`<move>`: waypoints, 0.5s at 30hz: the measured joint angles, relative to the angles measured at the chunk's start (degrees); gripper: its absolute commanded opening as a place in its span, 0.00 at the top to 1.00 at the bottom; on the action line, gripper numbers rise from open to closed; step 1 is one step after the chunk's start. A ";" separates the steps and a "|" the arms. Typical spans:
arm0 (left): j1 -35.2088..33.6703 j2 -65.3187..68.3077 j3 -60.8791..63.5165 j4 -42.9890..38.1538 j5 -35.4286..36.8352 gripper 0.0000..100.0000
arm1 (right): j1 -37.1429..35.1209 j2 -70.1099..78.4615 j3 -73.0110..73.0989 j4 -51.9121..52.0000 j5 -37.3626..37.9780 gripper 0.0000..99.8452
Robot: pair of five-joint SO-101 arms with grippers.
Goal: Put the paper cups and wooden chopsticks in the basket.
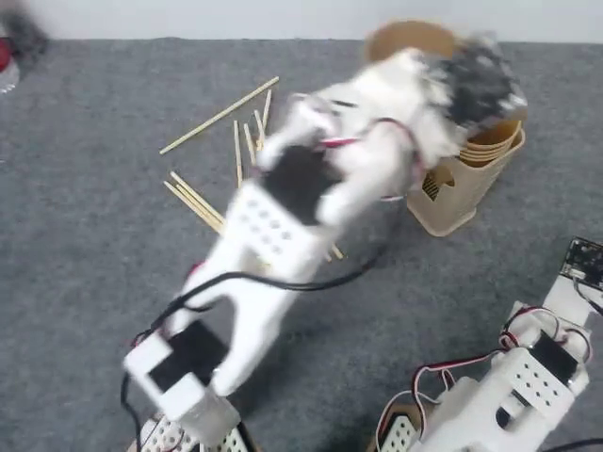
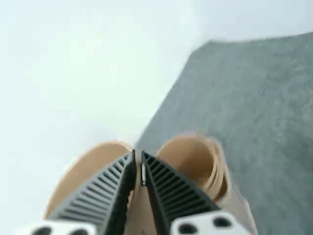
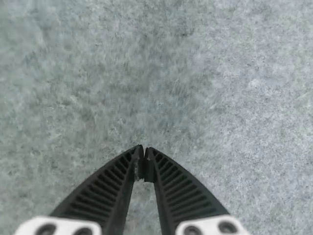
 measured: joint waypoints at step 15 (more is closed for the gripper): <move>3.43 23.21 -10.20 -23.03 -7.47 0.99 | 0.00 0.00 0.00 0.00 1.32 0.99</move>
